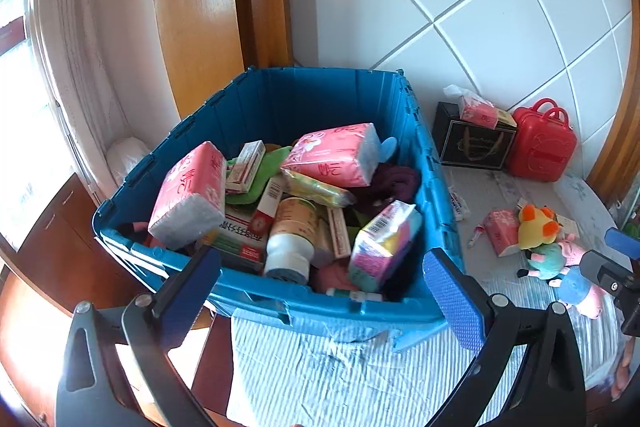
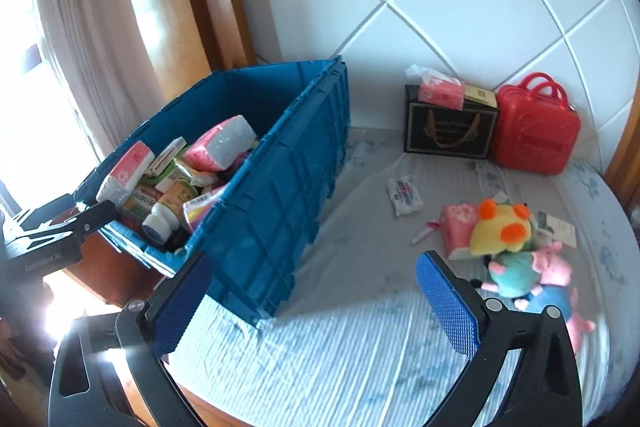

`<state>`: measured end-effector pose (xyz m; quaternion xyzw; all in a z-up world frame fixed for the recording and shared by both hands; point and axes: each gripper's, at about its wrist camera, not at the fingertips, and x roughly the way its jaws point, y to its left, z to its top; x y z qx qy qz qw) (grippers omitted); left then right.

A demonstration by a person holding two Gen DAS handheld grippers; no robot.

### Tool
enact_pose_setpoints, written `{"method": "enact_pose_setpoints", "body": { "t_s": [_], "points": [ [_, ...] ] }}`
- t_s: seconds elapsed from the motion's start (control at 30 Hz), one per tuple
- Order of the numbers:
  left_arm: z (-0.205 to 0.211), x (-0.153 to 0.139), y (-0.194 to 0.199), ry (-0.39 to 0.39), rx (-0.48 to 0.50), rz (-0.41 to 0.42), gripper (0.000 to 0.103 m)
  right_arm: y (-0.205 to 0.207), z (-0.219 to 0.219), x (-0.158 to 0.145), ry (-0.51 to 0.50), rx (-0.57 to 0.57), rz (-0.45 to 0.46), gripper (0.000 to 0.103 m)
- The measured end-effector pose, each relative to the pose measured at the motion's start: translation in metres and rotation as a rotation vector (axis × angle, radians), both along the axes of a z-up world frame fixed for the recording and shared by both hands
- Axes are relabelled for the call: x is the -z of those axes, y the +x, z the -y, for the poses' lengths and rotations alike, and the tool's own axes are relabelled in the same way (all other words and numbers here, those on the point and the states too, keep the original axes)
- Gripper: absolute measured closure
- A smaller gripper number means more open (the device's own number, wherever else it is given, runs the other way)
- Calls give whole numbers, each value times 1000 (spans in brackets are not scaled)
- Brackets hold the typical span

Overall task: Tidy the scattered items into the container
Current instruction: 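Withdraw both tools from the crate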

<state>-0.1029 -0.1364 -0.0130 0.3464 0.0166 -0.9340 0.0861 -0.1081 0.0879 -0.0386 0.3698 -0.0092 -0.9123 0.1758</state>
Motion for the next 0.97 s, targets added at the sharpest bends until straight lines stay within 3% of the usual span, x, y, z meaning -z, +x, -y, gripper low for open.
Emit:
{"method": "enact_pose_setpoints", "body": {
  "t_s": [0.17, 0.33, 0.47, 0.97],
  "points": [
    [-43, 3, 27, -22, 46, -3, 0, 32, -46, 6, -18, 73, 23, 0],
    [-58, 8, 48, 0, 108, -36, 0, 69, -68, 3, -14, 159, -6, 0],
    [-53, 6, 62, 38, 135, -55, 0, 87, -63, 0, -31, 175, -18, 0],
    [-42, 6, 78, 30, 155, -79, 0, 106, -46, 4, 0, 230, -24, 0]
  ]
}}
